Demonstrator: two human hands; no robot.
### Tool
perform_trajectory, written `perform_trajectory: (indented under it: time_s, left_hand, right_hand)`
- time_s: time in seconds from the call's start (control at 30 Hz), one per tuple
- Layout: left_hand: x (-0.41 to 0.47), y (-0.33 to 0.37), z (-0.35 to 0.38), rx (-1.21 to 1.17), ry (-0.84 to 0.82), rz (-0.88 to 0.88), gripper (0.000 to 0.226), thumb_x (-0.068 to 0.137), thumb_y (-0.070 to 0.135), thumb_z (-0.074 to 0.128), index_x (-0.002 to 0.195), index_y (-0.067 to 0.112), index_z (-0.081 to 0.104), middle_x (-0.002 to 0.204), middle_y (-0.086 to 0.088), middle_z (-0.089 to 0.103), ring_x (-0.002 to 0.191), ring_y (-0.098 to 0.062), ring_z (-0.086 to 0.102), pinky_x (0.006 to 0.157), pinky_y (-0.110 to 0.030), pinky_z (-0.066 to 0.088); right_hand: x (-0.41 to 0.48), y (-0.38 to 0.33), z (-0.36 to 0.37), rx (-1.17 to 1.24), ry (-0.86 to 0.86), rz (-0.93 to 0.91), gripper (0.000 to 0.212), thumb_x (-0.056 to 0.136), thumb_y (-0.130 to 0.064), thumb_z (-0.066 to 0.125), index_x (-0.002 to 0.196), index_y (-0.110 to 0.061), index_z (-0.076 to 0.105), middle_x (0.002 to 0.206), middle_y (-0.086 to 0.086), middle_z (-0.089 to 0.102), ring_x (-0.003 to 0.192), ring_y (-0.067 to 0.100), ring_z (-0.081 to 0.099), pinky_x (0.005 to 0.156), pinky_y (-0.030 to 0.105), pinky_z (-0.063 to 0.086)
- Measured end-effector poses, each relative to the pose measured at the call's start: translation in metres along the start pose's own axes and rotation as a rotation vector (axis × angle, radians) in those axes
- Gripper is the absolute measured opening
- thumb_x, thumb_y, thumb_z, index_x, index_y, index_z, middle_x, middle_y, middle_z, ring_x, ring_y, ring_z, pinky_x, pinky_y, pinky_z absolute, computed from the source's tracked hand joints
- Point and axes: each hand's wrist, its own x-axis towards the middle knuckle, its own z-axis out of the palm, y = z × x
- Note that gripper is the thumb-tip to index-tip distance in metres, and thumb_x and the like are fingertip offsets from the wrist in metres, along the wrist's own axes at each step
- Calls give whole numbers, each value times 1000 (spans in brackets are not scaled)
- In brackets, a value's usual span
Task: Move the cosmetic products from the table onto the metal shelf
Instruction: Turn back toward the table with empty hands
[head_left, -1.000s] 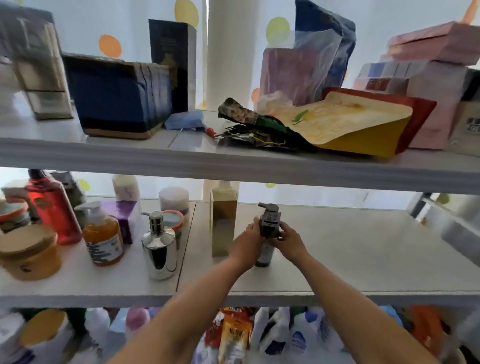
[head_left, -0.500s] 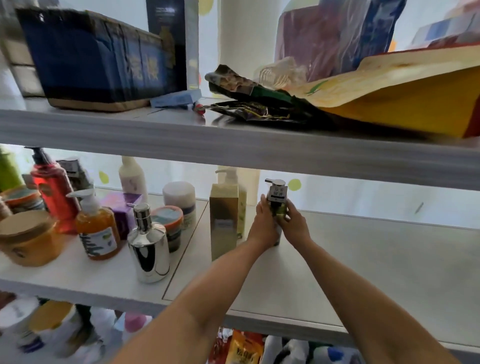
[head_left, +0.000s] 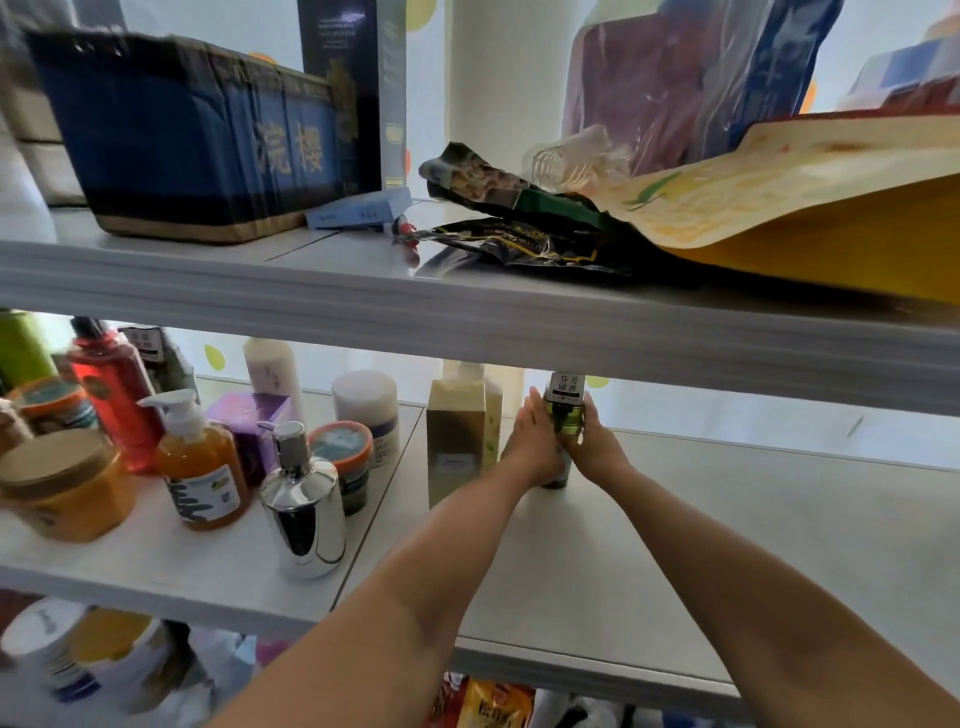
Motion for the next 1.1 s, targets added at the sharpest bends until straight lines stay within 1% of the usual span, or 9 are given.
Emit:
perform_trajectory:
  time_s: [0.07,0.17,0.3,0.47,0.6,0.73,0.87,1.0,1.1]
  left_hand:
    - [-7,1,-1,57,-51,-26,105,89,13,62,147,8,-26,160,-10,-16,148,-27,-9,121,-42,10]
    - [-26,2,3,103,-109,-58,106,89,13,62,146,10,-28,159,-8,-21,147,-26,-14,121,-43,5]
    - [-61,0,16,326,-216,-55,103,90,12,60,148,10,-24,156,-8,-29,145,-24,-23,118,-40,-5]
    - [-116,-15,27,487,-320,-2,107,89,39,64,149,11,-20,157,-7,-26,145,-25,-22,116,-41,-9]
    - [-152,-30,24,530,-373,-37,115,84,48,66,148,10,-21,157,-7,-26,145,-24,-22,115,-40,-12]
    - [-184,-42,15,577,-392,-60,115,84,50,65,148,9,-21,157,-7,-27,145,-24,-22,114,-39,-13]
    - [-216,-58,5,657,-391,-57,110,87,49,61,149,7,-21,156,-9,-27,145,-25,-23,117,-42,-12]
    - [-247,-89,-13,687,-324,-30,105,91,43,60,150,7,-19,157,-10,-25,145,-26,-22,114,-40,-16]
    - [-277,-122,-38,619,-276,-70,106,90,45,60,149,10,-20,156,-8,-28,145,-25,-23,114,-40,-15]
  right_hand:
    - [-7,2,-5,-96,-56,31,80,94,-37,50,151,-18,-2,142,15,45,125,35,49,101,44,42]
    - [-28,9,-12,-224,-100,43,88,90,-37,59,151,-13,0,154,11,29,136,29,37,104,41,39]
    - [-65,17,-19,-429,-152,-72,91,87,-45,60,151,-11,4,158,9,15,144,24,21,114,39,30]
    - [-116,22,-17,-556,-248,-179,93,86,-58,51,151,-14,1,160,6,5,147,22,7,120,40,13]
    - [-149,29,-6,-577,-330,-222,98,84,-65,47,151,-13,-2,160,5,-1,147,19,1,121,38,6]
    - [-178,26,9,-582,-403,-307,106,79,-71,47,151,-14,-5,160,3,-5,147,17,-2,121,36,1]
    - [-208,9,30,-592,-477,-417,109,79,-67,53,150,-14,-10,159,1,-11,147,14,-7,118,31,-4]
    - [-232,-20,57,-600,-502,-474,109,79,-64,57,150,-15,-10,159,1,-12,147,15,-8,119,32,-4]
    - [-244,-54,81,-598,-500,-496,112,77,-64,59,150,-16,-11,159,1,-12,147,16,-8,118,32,-4]
